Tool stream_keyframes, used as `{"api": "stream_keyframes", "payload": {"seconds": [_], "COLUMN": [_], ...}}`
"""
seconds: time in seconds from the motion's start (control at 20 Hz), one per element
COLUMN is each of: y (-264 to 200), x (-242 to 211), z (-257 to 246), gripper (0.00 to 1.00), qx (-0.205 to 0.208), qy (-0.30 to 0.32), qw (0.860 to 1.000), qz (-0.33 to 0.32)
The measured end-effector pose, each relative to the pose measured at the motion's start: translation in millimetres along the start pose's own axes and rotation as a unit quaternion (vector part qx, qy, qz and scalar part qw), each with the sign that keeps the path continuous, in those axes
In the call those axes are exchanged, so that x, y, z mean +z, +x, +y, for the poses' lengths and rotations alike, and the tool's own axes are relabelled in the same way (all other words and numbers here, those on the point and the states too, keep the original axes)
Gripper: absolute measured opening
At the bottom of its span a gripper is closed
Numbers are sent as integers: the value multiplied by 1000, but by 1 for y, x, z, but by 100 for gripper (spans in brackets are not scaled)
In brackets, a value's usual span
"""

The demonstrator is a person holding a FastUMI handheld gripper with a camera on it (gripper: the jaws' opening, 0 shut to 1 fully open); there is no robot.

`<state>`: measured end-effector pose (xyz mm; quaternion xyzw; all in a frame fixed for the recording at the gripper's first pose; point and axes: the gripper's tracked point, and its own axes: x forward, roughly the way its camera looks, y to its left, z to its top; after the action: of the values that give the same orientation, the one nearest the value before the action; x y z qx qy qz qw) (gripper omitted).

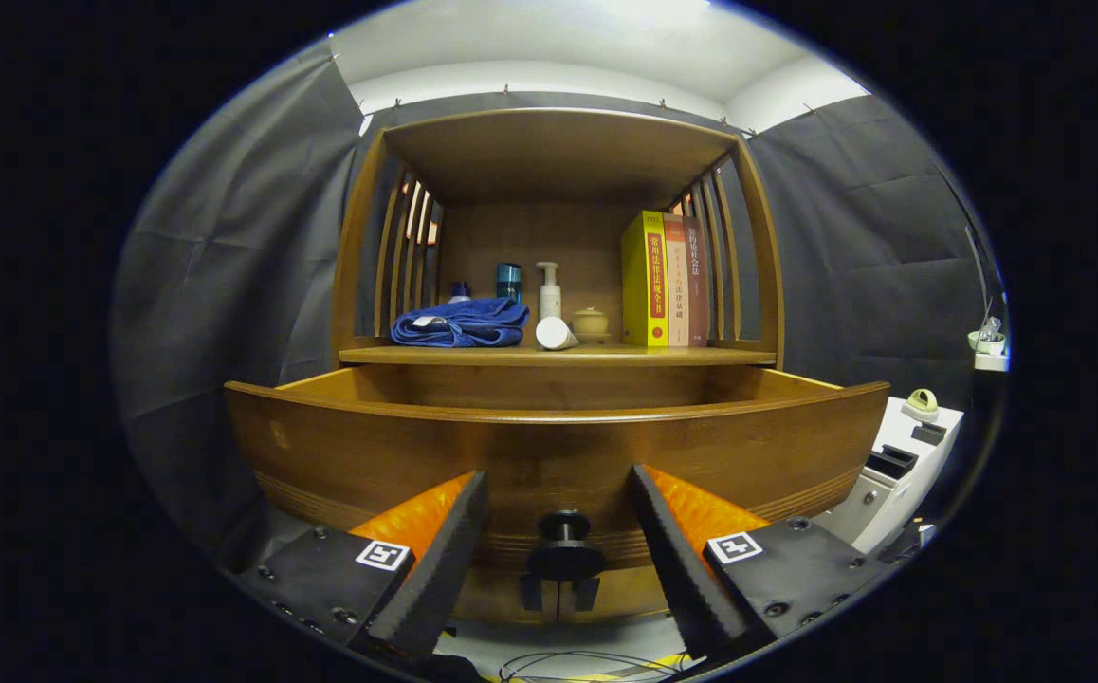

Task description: Pull open the drawer, take out the items inside it, and place them on the countertop above the cabinet.

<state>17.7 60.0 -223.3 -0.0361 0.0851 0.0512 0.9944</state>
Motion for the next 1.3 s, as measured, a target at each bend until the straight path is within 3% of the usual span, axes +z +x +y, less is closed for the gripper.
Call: {"api": "stream_keyframes", "payload": {"seconds": [0.2, 1.3], "y": [12, 115], "x": [-1, -4], "z": [0, 3], "gripper": [98, 99], "qx": [-1, -1], "qy": [7, -35], "qw": [999, 998], "qz": [39, 55]}}
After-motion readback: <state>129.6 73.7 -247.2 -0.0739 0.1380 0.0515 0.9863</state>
